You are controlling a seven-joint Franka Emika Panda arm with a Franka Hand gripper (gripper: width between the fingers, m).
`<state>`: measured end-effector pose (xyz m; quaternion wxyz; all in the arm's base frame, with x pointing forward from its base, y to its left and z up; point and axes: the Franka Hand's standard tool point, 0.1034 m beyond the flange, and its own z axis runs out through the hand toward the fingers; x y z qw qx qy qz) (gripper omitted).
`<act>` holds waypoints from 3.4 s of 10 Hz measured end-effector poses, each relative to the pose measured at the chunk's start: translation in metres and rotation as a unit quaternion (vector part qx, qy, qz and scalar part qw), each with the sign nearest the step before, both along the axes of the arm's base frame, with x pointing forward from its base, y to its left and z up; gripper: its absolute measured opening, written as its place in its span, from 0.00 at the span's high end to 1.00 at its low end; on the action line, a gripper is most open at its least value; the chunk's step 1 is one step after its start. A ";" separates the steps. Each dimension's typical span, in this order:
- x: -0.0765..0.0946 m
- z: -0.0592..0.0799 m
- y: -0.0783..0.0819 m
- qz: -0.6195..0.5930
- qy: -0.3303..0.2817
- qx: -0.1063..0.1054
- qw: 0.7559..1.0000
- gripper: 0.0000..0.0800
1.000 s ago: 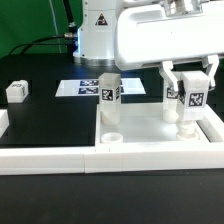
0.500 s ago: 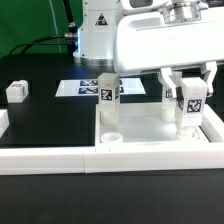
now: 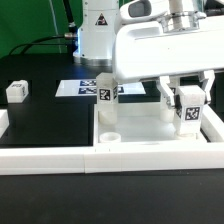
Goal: Assemble square table
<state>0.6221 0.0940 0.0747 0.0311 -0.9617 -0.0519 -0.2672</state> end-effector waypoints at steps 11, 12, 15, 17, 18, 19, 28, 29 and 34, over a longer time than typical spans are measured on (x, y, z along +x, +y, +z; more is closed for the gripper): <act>-0.003 0.002 -0.004 -0.022 0.051 0.017 0.998 0.19; 0.000 0.016 -0.003 -0.031 0.073 0.026 0.997 0.19; -0.002 0.011 -0.005 -0.032 0.128 0.032 0.991 0.19; -0.001 0.009 -0.002 -0.028 0.199 0.042 0.979 0.19; 0.002 0.009 -0.004 -0.026 0.242 0.046 0.969 0.19; 0.008 0.009 -0.005 -0.023 0.273 0.049 0.960 0.19; 0.017 0.004 -0.005 -0.203 0.292 0.099 0.929 0.99; 0.017 0.004 -0.005 -0.210 0.292 0.100 0.927 0.99; 0.020 0.014 -0.013 -0.204 0.295 0.098 0.928 0.90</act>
Offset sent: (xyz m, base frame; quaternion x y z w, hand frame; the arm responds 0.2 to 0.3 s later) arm 0.0000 0.0000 0.0000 0.0000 0.0000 0.0000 1.0000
